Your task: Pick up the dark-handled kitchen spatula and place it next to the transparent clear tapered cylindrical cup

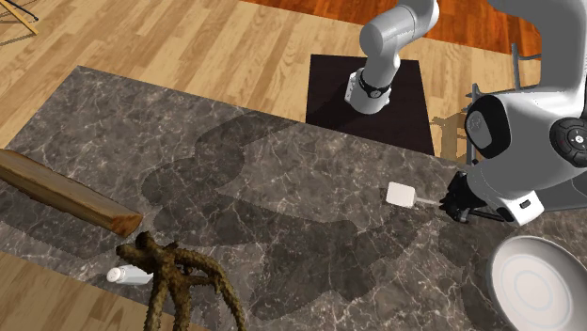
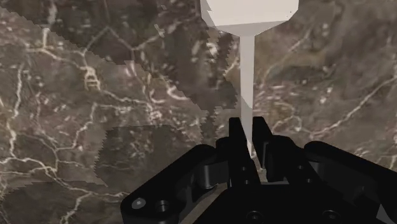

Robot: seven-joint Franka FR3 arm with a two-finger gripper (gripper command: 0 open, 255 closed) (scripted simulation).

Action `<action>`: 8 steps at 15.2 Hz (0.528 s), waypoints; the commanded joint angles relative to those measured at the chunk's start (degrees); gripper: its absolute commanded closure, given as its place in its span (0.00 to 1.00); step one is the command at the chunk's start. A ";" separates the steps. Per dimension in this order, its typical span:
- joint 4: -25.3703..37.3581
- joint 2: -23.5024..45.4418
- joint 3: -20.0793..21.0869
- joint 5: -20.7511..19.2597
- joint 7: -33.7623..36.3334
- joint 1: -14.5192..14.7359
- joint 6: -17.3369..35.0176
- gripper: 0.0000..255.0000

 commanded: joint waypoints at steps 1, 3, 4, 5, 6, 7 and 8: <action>0.00 0.01 0.00 0.01 -0.01 0.00 0.01 1.00; 0.00 0.01 0.00 0.00 0.00 0.00 0.01 0.00; 0.00 0.01 0.00 0.00 0.00 0.00 0.01 0.00; 0.00 0.01 0.00 0.00 0.00 0.00 0.01 0.00; 0.00 0.01 0.00 0.00 0.00 0.00 0.01 0.00; 0.00 0.01 0.00 0.00 0.00 0.00 0.01 0.00; 0.00 0.01 0.00 0.00 0.00 0.00 0.01 0.00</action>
